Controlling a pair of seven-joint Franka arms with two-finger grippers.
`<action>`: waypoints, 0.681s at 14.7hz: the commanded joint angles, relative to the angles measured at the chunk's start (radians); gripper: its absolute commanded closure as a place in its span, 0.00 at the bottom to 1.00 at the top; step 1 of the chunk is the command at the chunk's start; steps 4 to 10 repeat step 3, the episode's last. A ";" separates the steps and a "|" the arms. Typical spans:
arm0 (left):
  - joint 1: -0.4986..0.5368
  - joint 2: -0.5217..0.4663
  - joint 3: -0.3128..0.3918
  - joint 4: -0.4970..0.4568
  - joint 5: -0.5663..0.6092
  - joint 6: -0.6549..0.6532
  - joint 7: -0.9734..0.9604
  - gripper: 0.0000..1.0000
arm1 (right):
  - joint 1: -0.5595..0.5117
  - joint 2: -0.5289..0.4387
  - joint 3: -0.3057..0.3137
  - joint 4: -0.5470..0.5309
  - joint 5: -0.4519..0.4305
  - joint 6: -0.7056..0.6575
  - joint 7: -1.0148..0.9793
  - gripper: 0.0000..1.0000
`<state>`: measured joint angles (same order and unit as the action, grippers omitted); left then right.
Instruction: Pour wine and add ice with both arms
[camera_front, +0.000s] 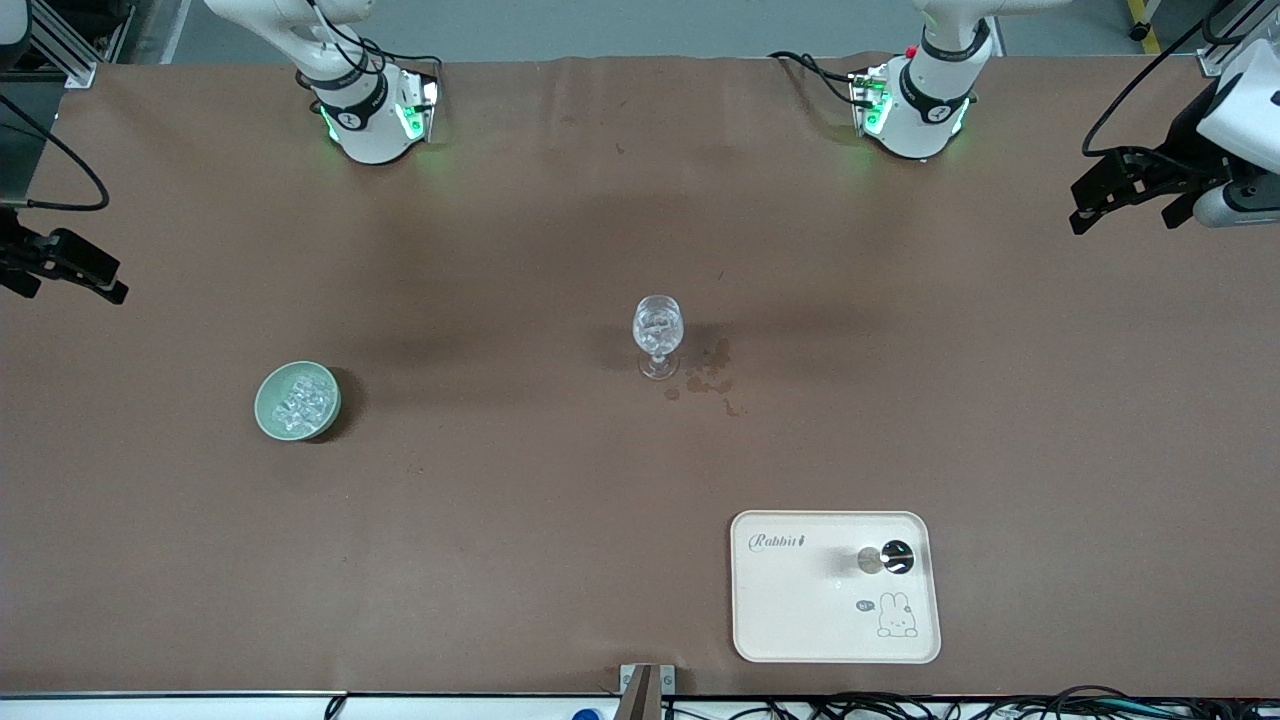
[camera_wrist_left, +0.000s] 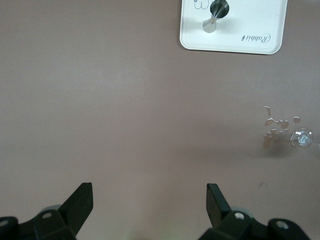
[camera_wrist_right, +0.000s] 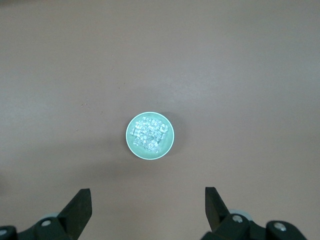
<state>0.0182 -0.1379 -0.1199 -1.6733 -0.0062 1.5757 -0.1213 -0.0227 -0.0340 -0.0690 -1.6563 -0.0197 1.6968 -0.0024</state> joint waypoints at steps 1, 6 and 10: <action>0.002 0.003 0.000 0.011 0.000 0.001 0.028 0.00 | -0.008 0.002 0.008 0.009 -0.009 -0.006 -0.010 0.00; 0.000 0.001 0.000 0.011 0.000 -0.002 0.032 0.00 | -0.008 0.002 0.009 0.007 -0.009 -0.006 -0.010 0.00; 0.000 0.001 0.000 0.011 0.000 -0.002 0.032 0.00 | -0.008 0.002 0.009 0.007 -0.009 -0.006 -0.010 0.00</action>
